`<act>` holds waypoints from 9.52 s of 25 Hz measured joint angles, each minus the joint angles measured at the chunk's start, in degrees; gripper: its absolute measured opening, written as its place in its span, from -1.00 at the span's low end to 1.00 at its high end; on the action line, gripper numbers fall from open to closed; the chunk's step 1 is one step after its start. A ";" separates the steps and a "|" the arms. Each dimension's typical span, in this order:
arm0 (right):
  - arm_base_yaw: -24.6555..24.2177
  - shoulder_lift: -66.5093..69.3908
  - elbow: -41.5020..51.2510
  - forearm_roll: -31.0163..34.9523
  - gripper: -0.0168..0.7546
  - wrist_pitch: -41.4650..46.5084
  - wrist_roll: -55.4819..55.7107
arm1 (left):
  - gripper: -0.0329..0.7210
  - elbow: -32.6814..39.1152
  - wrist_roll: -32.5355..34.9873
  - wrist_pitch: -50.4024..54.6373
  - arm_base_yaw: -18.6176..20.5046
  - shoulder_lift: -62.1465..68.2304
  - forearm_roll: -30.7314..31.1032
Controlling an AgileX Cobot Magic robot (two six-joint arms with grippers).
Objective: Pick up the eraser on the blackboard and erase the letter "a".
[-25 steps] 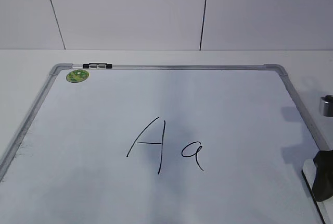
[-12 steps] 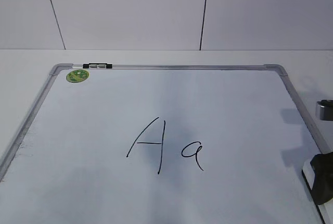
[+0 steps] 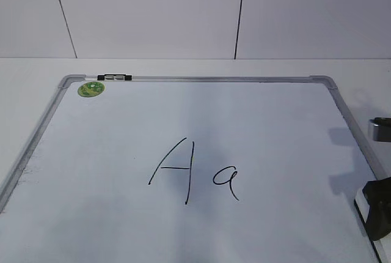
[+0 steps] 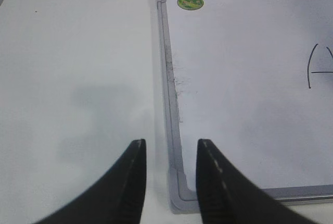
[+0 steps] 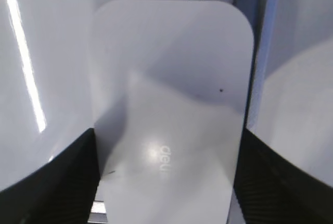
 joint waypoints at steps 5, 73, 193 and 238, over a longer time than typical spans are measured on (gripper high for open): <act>0.00 0.00 -0.11 -0.13 0.45 0.09 -0.05 | -0.26 0.00 0.00 0.00 0.00 0.00 0.00; 0.12 1.16 -12.54 12.50 0.43 12.35 -3.69 | -0.26 -9.02 0.00 -4.20 0.00 37.89 -1.31; 22.45 23.03 -36.11 -1.13 0.43 16.45 2.63 | -0.86 -35.62 0.28 -13.95 -3.53 106.94 -2.27; 24.84 28.78 -40.70 1.43 0.43 13.45 2.21 | -0.82 -35.62 0.28 -13.94 -3.53 106.94 -2.27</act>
